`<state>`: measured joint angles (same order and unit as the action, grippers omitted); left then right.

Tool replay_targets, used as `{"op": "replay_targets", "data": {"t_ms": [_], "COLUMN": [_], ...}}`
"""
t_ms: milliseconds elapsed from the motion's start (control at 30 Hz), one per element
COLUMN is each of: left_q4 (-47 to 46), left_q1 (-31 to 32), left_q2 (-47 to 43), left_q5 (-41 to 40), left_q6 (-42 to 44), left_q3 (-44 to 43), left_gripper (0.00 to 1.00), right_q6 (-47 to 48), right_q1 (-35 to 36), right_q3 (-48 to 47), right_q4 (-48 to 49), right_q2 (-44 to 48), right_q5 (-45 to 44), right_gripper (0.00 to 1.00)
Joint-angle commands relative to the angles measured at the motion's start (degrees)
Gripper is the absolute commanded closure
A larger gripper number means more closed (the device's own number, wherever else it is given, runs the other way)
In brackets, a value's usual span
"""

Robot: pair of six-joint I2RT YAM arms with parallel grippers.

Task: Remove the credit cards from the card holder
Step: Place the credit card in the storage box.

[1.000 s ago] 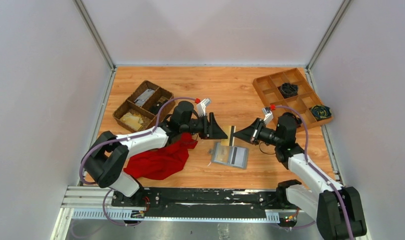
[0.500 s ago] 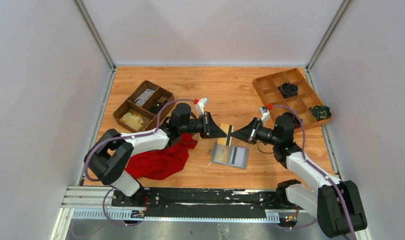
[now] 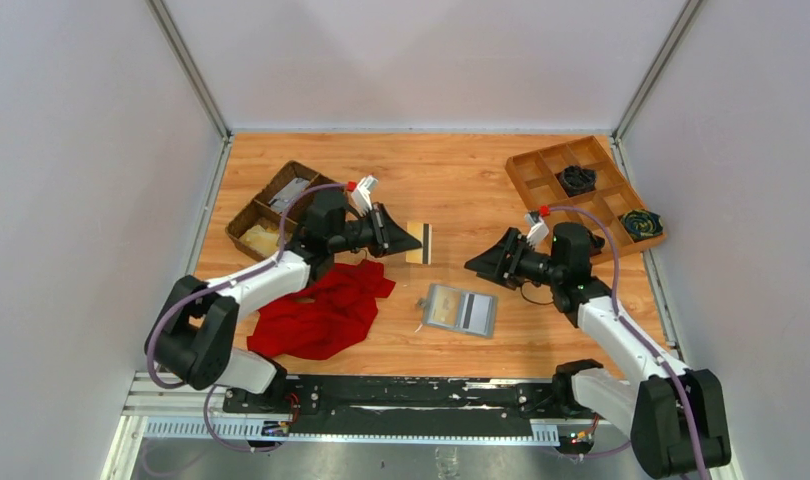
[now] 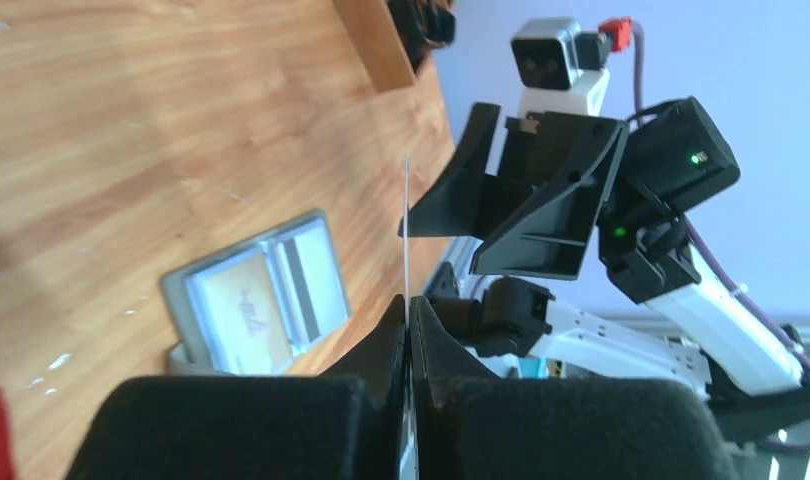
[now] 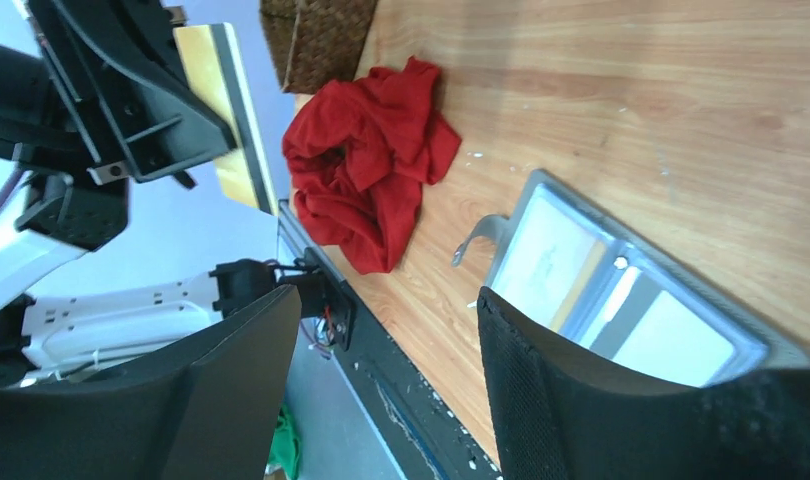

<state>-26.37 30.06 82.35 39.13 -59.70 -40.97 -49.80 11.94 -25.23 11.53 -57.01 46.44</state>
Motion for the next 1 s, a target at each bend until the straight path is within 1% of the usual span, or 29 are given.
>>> {"op": "replay_targets", "data": {"t_ms": [0,67,100,133,167,233,333,467,533,600,767,833,967], "left_q4": [19.33,34.02,42.73,49.14,54.28,60.76,65.52,68.58,69.52,70.78,75.98,78.7,82.69], "left_q1": [-3.21,-4.21,-4.28,-4.31,-4.38,-4.65,-5.36,-6.83,-7.9,-9.45,-14.27,-16.15,-18.79], "left_q2": [-4.0,-4.71,-4.63,-4.56,-4.5,-5.1,-6.89,-9.53,-10.32,-10.38,-7.82,-6.02,-0.75], "left_q5": [-2.31,-8.03,-12.65,-17.45,-21.63,-29.86,-39.82,-51.62,-54.78,-56.02,-59.84,-64.98,-71.76], "left_q6": [11.01,18.22,23.16,26.91,29.36,32.63,33.46,32.0,31.86,31.91,30.48,28.33,24.99], "left_q3": [-5.65,-11.4,-15.6,-19.17,-21.98,-26.16,-29.27,-30.05,-30.16,-30.66,-32.81,-34.11,-36.6], "left_gripper": [1.0,1.0,1.0,1.0,1.0,1.0,1.0,1.0,1.0,1.0,1.0,1.0,1.0], "right_q6": [6.98,8.12,8.36,8.54,8.66,9.5,11.68,13.77,15.17,17.13,19.45,19.67,19.86], "right_q1": [-2.33,-2.6,-2.69,-2.76,-2.8,-2.89,-3.21,-4.29,-4.74,-5.27,-7.05,-7.99,-8.94], "right_q3": [-3.78,-4.72,-5.05,-5.28,-5.48,-6.24,-8.34,-11.02,-12.37,-13.82,-17.0,-18.25,-22.05], "right_q4": [-10.4,-11.25,-11.31,-11.32,-11.27,-13.11,-15.46,-17.76,-19.43,-21.44,-24.78,-25.07,-25.2], "right_q2": [-0.03,-0.94,-1.43,-1.92,-2.41,-3.73,-6.5,-8.92,-9.88,-10.88,-14.03,-15.99,-21.5], "right_q5": [-2.96,-3.44,-3.38,-3.44,-3.5,-3.69,-4.69,-5.37,-6.3,-7.23,-9.65,-9.74,-9.13], "right_gripper": [0.3,0.3,0.3,0.3,0.3,0.31,0.31,0.32,0.32,0.32,0.31,0.31,0.32]}}
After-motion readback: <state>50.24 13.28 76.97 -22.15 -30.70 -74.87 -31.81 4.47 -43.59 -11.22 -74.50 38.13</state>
